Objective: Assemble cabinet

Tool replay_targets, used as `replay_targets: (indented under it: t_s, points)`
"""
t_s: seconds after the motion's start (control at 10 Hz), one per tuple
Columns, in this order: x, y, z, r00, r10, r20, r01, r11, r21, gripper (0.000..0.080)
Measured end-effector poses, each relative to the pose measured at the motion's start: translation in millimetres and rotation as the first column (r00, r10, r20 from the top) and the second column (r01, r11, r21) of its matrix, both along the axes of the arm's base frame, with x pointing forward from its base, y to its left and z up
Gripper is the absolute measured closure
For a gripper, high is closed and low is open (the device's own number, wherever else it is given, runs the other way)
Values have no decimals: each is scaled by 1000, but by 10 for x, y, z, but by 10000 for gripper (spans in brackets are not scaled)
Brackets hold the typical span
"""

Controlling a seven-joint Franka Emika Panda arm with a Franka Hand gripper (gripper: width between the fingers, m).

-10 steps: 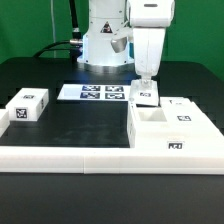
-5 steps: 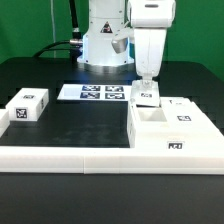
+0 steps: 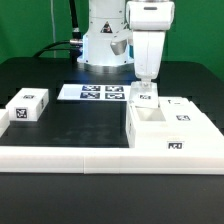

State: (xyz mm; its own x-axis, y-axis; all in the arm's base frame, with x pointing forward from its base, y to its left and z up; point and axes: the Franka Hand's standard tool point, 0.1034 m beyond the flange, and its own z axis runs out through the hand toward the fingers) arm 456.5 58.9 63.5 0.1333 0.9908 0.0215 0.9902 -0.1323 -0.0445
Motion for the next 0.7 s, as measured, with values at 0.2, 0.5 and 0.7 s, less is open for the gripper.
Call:
replay_targets:
  t_s: [0.2,0.5,0.7]
  points:
    - [-2,-3,-1,1000,5,0,-5,1000,0,731]
    - [-2,-2,-3,1000,5,0,-5,1000,0,731]
    - [1,5,0,1000,7,-4,-7,1000,-1,731]
